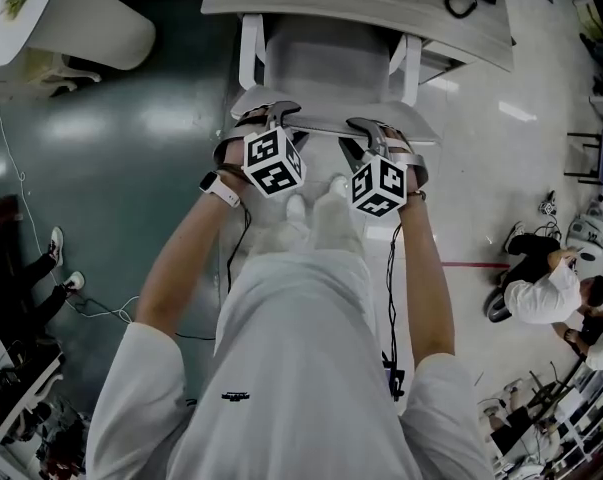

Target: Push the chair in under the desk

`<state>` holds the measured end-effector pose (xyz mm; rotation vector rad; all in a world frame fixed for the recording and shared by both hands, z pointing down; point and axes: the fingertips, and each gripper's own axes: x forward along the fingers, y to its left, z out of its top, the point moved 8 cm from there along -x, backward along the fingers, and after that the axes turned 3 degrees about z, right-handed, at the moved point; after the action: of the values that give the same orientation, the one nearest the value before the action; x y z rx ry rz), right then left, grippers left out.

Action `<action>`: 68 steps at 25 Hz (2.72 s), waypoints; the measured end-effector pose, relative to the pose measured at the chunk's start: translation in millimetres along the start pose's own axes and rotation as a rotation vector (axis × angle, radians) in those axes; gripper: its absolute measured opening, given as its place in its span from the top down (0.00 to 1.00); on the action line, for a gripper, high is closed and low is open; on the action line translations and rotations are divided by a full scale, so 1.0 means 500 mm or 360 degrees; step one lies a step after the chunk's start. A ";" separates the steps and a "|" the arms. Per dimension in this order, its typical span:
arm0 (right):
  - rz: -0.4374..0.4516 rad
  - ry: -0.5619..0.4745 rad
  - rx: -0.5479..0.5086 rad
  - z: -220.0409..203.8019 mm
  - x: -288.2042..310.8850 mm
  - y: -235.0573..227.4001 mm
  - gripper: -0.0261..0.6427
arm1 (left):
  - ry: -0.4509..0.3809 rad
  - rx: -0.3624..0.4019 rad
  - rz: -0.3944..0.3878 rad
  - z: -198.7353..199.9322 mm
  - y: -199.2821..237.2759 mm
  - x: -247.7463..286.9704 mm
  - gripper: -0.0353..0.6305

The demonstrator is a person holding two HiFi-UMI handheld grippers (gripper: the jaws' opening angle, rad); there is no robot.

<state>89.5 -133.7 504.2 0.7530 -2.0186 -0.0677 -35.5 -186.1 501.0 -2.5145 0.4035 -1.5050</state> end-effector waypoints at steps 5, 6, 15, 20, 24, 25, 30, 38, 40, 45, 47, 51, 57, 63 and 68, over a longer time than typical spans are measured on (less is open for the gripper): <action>0.0013 -0.0001 -0.0007 -0.004 0.016 -0.043 0.75 | -0.0017 -0.0006 0.0036 0.013 0.031 0.020 0.64; 0.0013 -0.0002 -0.0007 -0.006 0.019 -0.053 0.75 | -0.0018 -0.0007 0.0041 0.017 0.038 0.024 0.64; 0.0010 0.0002 -0.0013 -0.017 0.050 -0.144 0.75 | -0.0012 -0.0018 0.0056 0.054 0.113 0.069 0.63; 0.0003 0.0004 -0.0021 -0.012 0.065 -0.192 0.75 | -0.0012 -0.0022 0.0055 0.069 0.160 0.085 0.63; -0.0009 0.0003 -0.0033 -0.010 0.082 -0.232 0.74 | -0.0016 -0.0021 0.0068 0.080 0.197 0.101 0.63; -0.0010 0.0002 -0.0034 -0.010 0.087 -0.241 0.74 | -0.0017 -0.0020 0.0073 0.082 0.206 0.105 0.63; -0.0031 0.0000 -0.0043 -0.013 0.105 -0.286 0.74 | -0.0020 -0.0019 0.0081 0.098 0.247 0.129 0.63; -0.0038 0.0008 -0.0042 -0.011 0.137 -0.359 0.74 | -0.0024 -0.0024 0.0099 0.117 0.316 0.163 0.63; -0.0042 0.0009 -0.0045 -0.009 0.144 -0.373 0.74 | -0.0024 -0.0026 0.0103 0.120 0.331 0.169 0.63; -0.0046 0.0002 -0.0069 0.000 0.146 -0.387 0.74 | -0.0021 -0.0020 0.0097 0.122 0.349 0.166 0.62; -0.0078 -0.0010 -0.0094 -0.002 0.146 -0.381 0.74 | -0.0026 -0.0010 0.0113 0.121 0.345 0.167 0.62; -0.0087 -0.0007 -0.0094 -0.003 0.147 -0.377 0.74 | -0.0019 -0.0018 0.0117 0.120 0.343 0.168 0.62; -0.0153 -0.0027 -0.0105 -0.006 0.147 -0.367 0.72 | -0.0065 -0.0014 0.0183 0.122 0.332 0.162 0.60; -0.0194 -0.0086 -0.0095 -0.014 0.124 -0.342 0.56 | -0.0201 -0.0014 0.0354 0.112 0.309 0.111 0.61; -0.0284 -0.0194 0.0016 -0.009 0.063 -0.302 0.56 | -0.0393 -0.0219 0.0427 0.102 0.272 0.052 0.63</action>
<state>154.5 -271.6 479.9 0.9543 -2.0626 -0.2114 2.7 -322.2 458.8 -2.5791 0.7889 -1.0889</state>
